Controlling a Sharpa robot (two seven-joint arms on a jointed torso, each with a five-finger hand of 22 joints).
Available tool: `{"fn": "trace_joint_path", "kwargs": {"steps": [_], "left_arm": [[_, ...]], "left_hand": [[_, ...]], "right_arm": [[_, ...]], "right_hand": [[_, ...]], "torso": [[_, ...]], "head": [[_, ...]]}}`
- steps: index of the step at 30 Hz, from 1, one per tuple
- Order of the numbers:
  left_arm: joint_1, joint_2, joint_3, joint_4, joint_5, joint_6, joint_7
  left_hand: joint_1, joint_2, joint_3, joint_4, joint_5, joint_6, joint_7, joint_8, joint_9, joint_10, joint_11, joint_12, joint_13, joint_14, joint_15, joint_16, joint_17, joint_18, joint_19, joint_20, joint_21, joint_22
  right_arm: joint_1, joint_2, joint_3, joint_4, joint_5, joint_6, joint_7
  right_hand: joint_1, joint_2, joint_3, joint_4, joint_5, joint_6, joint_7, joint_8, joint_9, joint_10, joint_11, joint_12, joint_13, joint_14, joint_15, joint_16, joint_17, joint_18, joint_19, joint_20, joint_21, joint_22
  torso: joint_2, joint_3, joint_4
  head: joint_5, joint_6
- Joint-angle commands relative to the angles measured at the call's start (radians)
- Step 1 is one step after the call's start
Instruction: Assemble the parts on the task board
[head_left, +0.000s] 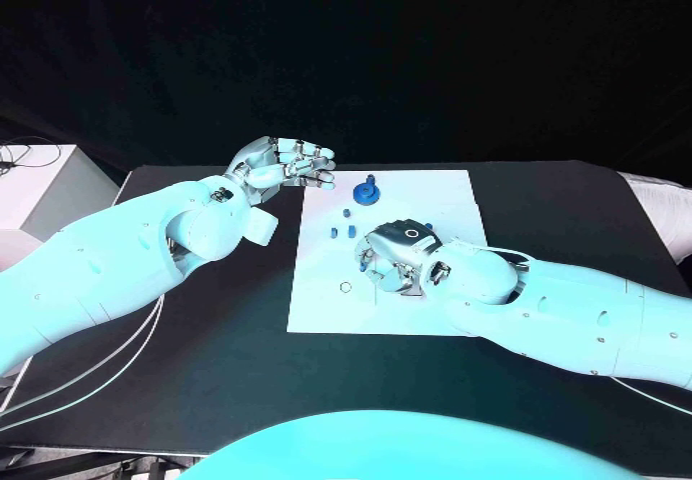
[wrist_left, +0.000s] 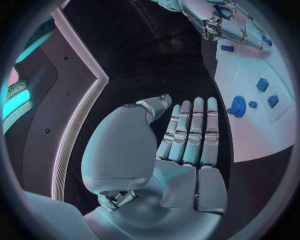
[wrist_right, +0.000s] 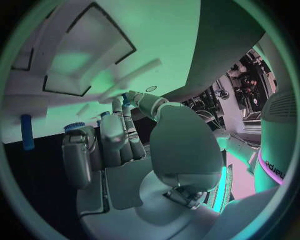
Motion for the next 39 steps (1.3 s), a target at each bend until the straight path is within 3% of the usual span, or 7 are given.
{"fn": "trace_joint_path", "kwargs": {"steps": [1,16,21,25,29,33,39], "left_arm": [[-0.001,0.001,0.001,0.002,0.006,0.014,0.001],[-0.001,0.002,0.001,0.001,0.006,0.015,0.0],[-0.001,0.002,0.001,0.0,0.006,0.015,0.0],[-0.001,0.002,0.001,0.0,0.006,0.014,0.001],[-0.001,0.001,0.001,-0.002,0.007,0.014,0.002],[-0.001,0.001,0.001,-0.004,0.007,0.013,0.002],[-0.001,0.004,0.0,-0.008,0.007,0.014,0.002]], "left_hand": [[0.0,-0.003,-0.005,0.0,-0.004,-0.001,0.008,0.003,-0.001,-0.001,0.004,0.002,0.002,0.007,-0.002,-0.004,0.002,0.013,0.006,0.0,-0.006,-0.002],[0.0,-0.003,-0.005,0.0,-0.004,-0.001,0.008,0.003,-0.001,-0.001,0.004,0.002,0.002,0.007,-0.002,-0.004,0.002,0.013,0.006,0.0,-0.006,-0.002],[0.0,-0.003,-0.005,0.0,-0.004,-0.001,0.008,0.003,-0.001,-0.001,0.004,0.002,0.002,0.007,-0.002,-0.004,0.002,0.013,0.006,0.0,-0.006,-0.002],[0.0,-0.003,-0.005,0.0,-0.004,-0.001,0.008,0.003,-0.001,-0.001,0.004,0.002,0.002,0.007,-0.002,-0.004,0.002,0.013,0.006,0.0,-0.006,-0.002],[0.0,-0.003,-0.005,0.0,-0.004,-0.002,0.008,0.002,-0.002,-0.001,0.004,0.002,0.002,0.007,-0.002,-0.006,0.003,0.013,0.007,0.0,-0.008,-0.004],[0.0,-0.003,-0.005,0.0,-0.004,-0.002,0.008,0.002,-0.002,-0.001,0.004,0.002,0.002,0.007,-0.002,-0.006,0.003,0.013,0.007,0.0,-0.008,-0.004],[0.0,-0.003,-0.005,0.0,-0.004,-0.002,0.008,0.002,-0.002,-0.001,0.004,0.002,0.002,0.007,-0.002,-0.006,0.003,0.013,0.007,0.0,-0.008,-0.004]], "right_arm": [[-0.001,-0.003,0.0,0.003,-0.005,-0.024,-0.005],[-0.001,-0.016,0.0,0.009,-0.011,-0.042,-0.019],[0.003,-0.054,0.004,0.035,0.019,-0.064,-0.016],[0.026,-0.102,0.016,0.06,0.104,-0.057,-0.007],[0.07,-0.153,0.03,0.067,0.189,-0.021,0.013],[0.113,-0.185,0.038,0.031,0.261,0.023,0.073],[0.14,-0.203,0.043,-0.026,0.246,0.047,0.114]], "right_hand": [[0.005,-0.009,-0.01,0.0,-0.003,-0.02,-0.001,-0.013,-0.005,-0.014,0.002,-0.003,-0.002,-0.003,0.005,-0.003,-0.001,-0.007,0.105,0.006,0.004,0.263],[0.013,-0.01,-0.02,-0.001,-0.001,-0.052,-0.003,-0.034,-0.016,-0.041,0.005,0.003,-0.007,-0.008,0.008,-0.005,-0.012,-0.007,0.105,0.009,0.004,0.263],[0.016,-0.003,-0.016,0.001,0.005,-0.044,0.011,-0.034,-0.019,-0.016,0.002,0.028,-0.003,-0.004,0.008,-0.003,-0.014,-0.007,0.105,0.01,0.004,0.263],[0.018,0.001,-0.005,0.002,0.007,-0.029,0.017,-0.03,-0.02,0.015,0.003,0.053,0.0,0.002,0.009,0.003,-0.009,-0.007,0.105,0.012,0.004,0.263],[0.015,-0.004,-0.007,0.003,0.005,-0.029,0.018,-0.032,-0.022,0.018,0.003,0.056,0.0,0.003,0.01,0.005,-0.005,-0.007,0.105,0.012,0.004,0.263],[0.015,-0.008,-0.007,0.002,0.002,-0.026,0.017,-0.031,-0.023,0.006,0.004,0.053,-0.004,0.004,0.01,0.006,-0.006,-0.007,0.105,0.012,0.004,0.263],[0.015,-0.024,-0.027,0.001,0.008,-0.028,0.017,-0.037,-0.029,-0.035,0.008,0.043,-0.014,0.005,0.014,0.011,-0.002,-0.007,0.105,0.014,0.004,0.263]], "torso": [[0.0,0.0002,-0.001],[0.0,-0.0004,0.0003],[-0.001,-0.0013,-0.0009],[-0.002,-0.0013,-0.0023],[-0.002,-0.0011,-0.004],[-0.005,-0.0022,-0.0081],[-0.006,-0.0026,-0.0102]], "head": [[-0.001,0.0],[-0.006,0.0],[-0.009,0.003],[-0.015,0.016],[-0.025,0.028],[-0.031,0.038],[-0.034,0.045]]}}
